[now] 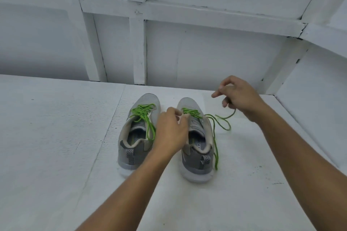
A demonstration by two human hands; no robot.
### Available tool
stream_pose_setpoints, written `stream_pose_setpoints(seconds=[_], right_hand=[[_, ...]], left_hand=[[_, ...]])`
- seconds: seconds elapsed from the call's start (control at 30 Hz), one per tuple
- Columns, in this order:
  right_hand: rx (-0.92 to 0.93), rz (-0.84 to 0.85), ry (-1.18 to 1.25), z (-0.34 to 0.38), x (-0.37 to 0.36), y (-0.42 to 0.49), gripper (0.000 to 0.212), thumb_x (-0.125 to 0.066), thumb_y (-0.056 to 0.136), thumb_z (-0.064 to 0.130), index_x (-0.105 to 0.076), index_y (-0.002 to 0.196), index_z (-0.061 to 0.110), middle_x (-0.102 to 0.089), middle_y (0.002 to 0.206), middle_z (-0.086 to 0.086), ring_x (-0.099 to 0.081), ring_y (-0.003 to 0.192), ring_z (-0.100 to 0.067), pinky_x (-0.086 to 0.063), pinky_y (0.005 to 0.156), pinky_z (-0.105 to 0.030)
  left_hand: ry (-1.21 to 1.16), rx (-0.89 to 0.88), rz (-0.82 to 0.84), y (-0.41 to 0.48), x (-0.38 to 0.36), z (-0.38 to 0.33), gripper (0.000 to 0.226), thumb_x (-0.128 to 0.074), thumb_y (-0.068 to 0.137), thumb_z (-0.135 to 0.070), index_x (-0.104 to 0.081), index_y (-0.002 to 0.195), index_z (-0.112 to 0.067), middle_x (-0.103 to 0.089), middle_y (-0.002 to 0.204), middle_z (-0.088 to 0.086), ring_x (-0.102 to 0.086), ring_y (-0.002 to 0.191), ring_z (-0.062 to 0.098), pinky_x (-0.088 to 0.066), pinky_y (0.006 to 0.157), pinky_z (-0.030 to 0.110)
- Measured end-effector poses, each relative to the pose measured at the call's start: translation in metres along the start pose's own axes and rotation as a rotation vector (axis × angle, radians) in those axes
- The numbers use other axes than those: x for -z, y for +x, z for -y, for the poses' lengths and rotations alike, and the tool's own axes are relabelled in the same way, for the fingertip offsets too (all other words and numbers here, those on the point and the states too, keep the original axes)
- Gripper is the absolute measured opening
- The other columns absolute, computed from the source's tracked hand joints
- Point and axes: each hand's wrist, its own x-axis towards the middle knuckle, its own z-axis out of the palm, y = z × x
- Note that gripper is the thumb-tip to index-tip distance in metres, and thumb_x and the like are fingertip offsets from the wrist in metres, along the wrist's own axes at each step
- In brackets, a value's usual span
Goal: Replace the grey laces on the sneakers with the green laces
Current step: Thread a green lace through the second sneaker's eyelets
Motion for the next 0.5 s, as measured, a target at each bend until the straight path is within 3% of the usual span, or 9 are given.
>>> stream_pose_setpoints(seconds=[0.13,0.27,0.4,0.5], right_hand=[[0.087,0.013,-0.140,-0.010,-0.032,-0.013,0.006,-0.070,0.087,0.023,-0.072,0.082,0.019,-0.067,0.073,0.002,-0.055,0.061,-0.010,-0.044,0.062,-0.030],[0.102,0.023,-0.204,-0.023,-0.056,-0.019,0.010,-0.067,0.090,0.020,-0.076,0.092,0.020,-0.072,0.089,0.007,-0.062,0.083,-0.005,-0.046,0.077,-0.022],[0.125,-0.002,-0.231,-0.028,-0.067,-0.022,0.012,-0.065,0.090,0.016,-0.072,0.095,0.024,-0.068,0.088,0.008,-0.059,0.080,-0.004,-0.044,0.072,-0.013],[0.146,-0.027,-0.237,-0.031,-0.071,-0.024,0.016,-0.064,0.088,0.014,-0.067,0.100,0.025,-0.066,0.087,0.006,-0.060,0.078,-0.010,-0.046,0.071,-0.017]], left_hand=[[0.011,0.002,-0.025,0.003,-0.016,0.016,0.038,-0.051,0.095,-0.047,-0.058,0.113,-0.015,-0.063,0.107,0.002,-0.061,0.096,0.021,-0.049,0.086,0.039],[0.014,-0.064,-0.031,0.002,-0.022,0.020,0.038,-0.045,0.099,-0.044,-0.059,0.126,-0.022,-0.064,0.109,0.000,-0.062,0.096,0.018,-0.047,0.085,0.035],[0.001,-0.108,-0.069,0.005,-0.029,0.026,0.038,-0.038,0.102,-0.037,-0.056,0.132,-0.024,-0.064,0.113,0.003,-0.058,0.106,0.020,-0.045,0.091,0.035],[-0.052,-0.115,-0.119,0.009,-0.036,0.030,0.035,-0.038,0.102,-0.031,-0.062,0.124,-0.018,-0.067,0.110,0.005,-0.058,0.105,0.022,-0.045,0.088,0.035]])
